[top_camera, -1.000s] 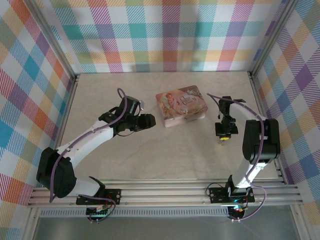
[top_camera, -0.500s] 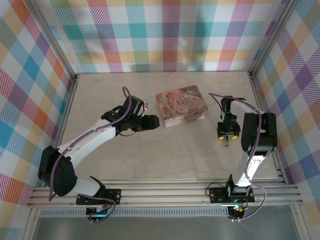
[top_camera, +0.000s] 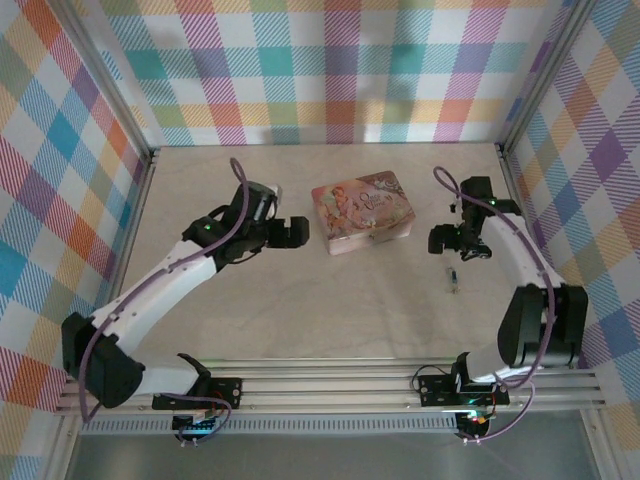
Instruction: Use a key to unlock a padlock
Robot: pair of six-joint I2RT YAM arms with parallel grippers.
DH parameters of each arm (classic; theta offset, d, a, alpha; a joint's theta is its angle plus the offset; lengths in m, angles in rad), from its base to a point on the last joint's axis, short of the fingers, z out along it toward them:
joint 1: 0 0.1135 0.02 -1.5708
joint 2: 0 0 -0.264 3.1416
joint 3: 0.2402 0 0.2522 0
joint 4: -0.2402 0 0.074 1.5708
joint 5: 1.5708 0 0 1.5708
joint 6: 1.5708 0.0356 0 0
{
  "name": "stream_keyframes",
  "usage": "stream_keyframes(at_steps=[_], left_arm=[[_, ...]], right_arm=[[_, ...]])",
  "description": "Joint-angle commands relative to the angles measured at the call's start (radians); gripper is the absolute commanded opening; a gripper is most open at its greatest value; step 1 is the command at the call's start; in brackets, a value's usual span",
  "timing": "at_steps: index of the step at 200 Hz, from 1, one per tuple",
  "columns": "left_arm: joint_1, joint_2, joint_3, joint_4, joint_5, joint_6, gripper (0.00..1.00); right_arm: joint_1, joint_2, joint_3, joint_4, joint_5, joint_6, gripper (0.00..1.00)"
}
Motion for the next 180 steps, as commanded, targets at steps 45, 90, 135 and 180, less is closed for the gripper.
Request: stream_keyframes(at_steps=[45, 90, 135, 180], left_arm=[[0.119, -0.292, -0.110, 0.175, -0.308, 0.262, 1.00], [0.175, -0.424, -0.383, 0.378, -0.359, 0.409, 1.00], [0.269, -0.472, -0.680, 0.560, -0.305, 0.257, 1.00], [0.340, -0.482, -0.906, 0.806, -0.298, 0.255, 1.00]], right_arm=[[0.001, -0.310, -0.207, 0.443, -0.090, 0.070, 1.00], [0.002, -0.587, -0.688, 1.117, -0.039, 0.040, 1.00], [0.001, -0.626, -0.875, 1.219, -0.078, -0.030, 1.00], [0.001, -0.513, -0.971, 1.420, -0.022, -0.052, 1.00]])
